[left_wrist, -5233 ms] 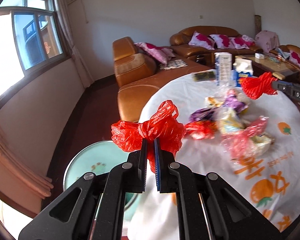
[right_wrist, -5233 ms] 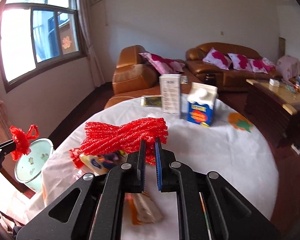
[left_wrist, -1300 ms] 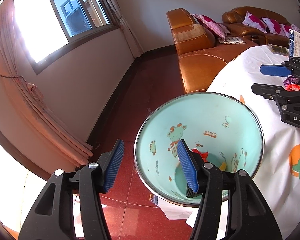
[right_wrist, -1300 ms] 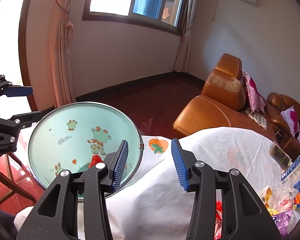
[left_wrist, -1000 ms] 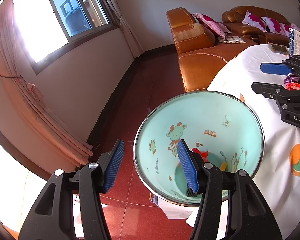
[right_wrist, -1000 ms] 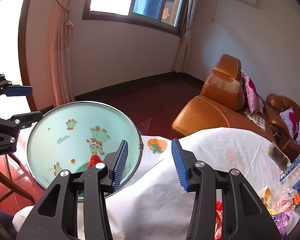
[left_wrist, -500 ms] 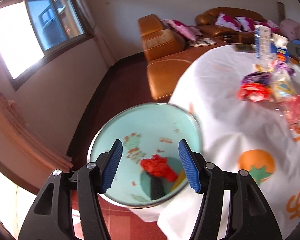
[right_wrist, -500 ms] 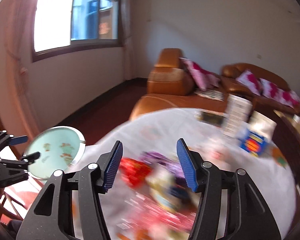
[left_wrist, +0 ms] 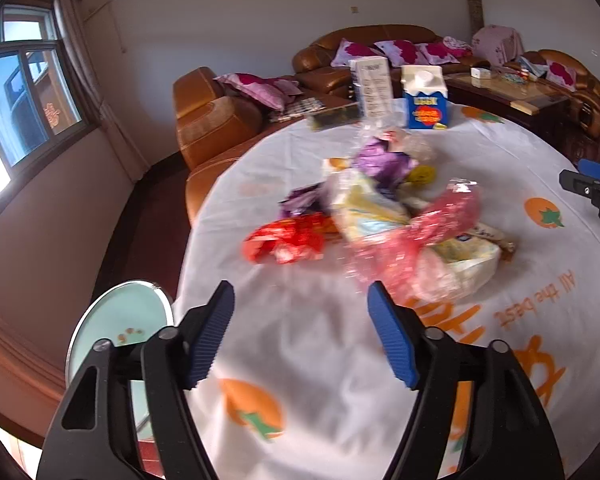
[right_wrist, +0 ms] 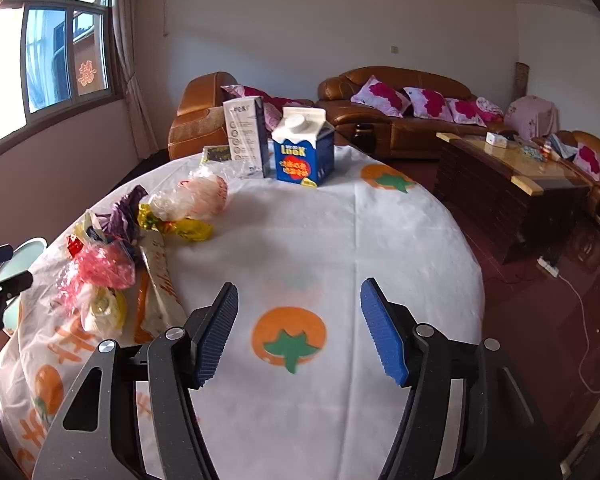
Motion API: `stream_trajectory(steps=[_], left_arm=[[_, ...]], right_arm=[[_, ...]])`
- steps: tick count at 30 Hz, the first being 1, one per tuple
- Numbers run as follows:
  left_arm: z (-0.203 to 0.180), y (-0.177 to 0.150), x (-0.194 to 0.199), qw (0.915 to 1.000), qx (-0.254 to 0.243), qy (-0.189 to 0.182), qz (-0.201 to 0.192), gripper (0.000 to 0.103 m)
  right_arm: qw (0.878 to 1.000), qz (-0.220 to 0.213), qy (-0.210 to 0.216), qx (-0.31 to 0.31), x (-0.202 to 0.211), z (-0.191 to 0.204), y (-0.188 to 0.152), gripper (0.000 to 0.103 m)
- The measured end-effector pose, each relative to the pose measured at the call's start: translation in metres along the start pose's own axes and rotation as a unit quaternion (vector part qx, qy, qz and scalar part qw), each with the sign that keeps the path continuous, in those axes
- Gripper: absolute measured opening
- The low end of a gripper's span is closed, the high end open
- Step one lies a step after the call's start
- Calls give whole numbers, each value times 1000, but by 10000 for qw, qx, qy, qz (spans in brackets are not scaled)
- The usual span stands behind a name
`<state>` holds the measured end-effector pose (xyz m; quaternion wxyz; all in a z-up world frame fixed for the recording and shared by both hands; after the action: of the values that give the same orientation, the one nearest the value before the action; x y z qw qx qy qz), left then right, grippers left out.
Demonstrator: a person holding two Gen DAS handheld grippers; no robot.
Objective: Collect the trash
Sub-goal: 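Move the left gripper back to the table and grasp the pink plastic bag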
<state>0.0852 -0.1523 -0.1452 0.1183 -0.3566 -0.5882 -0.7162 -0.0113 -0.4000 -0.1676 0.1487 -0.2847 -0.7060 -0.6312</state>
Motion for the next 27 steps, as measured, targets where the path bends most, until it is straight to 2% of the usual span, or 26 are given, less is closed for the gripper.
stream_trajectory(steps=[6, 8, 9, 11, 12, 14, 15, 21, 27], left_arm=[[-30, -15, -32, 9993, -150, -64, 345, 70], [-33, -23, -45, 9982, -127, -127, 579, 57], [-33, -27, -52, 9969, -60, -235, 747, 46], [-32, -26, -53, 9968, -10, -318, 731, 35], [-33, -25, -52, 9967, -45, -344, 737, 23], [-32, -24, -50, 9967, -65, -371, 714, 19], [-32, -24, -48, 9969, -115, -373, 688, 13], [-15, -15, -26, 9986, -370, -142, 362, 12], [23, 1, 1, 9993, -330, 152, 58, 12]], right_arm=[[9998, 75, 97, -157, -8, -11, -16, 64], [9996, 102, 147, -199, -7, -11, -21, 64], [9995, 117, 181, -209, -8, -11, -22, 64], [9995, 124, 219, -206, -9, -8, -24, 65], [9994, 131, 235, -201, -10, -7, -26, 66], [9993, 148, 271, -203, -11, -5, -27, 66], [9993, 154, 283, -198, -12, -4, -27, 66], [9993, 131, 336, -130, -8, 5, -24, 66], [9989, 37, 452, -89, -4, 19, -10, 66]])
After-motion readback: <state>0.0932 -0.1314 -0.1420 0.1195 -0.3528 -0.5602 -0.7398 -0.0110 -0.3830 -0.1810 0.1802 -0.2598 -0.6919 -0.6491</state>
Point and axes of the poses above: each gripper's, at about its wrist camera, not at the fingertips, and x roughly against the way its jaws point, z to its left, y to its top, the point moved 6 cm from there along -x, roughly the way its jaws point, and after that the axes turned 15 degrees about x, right-handed, at the moved point
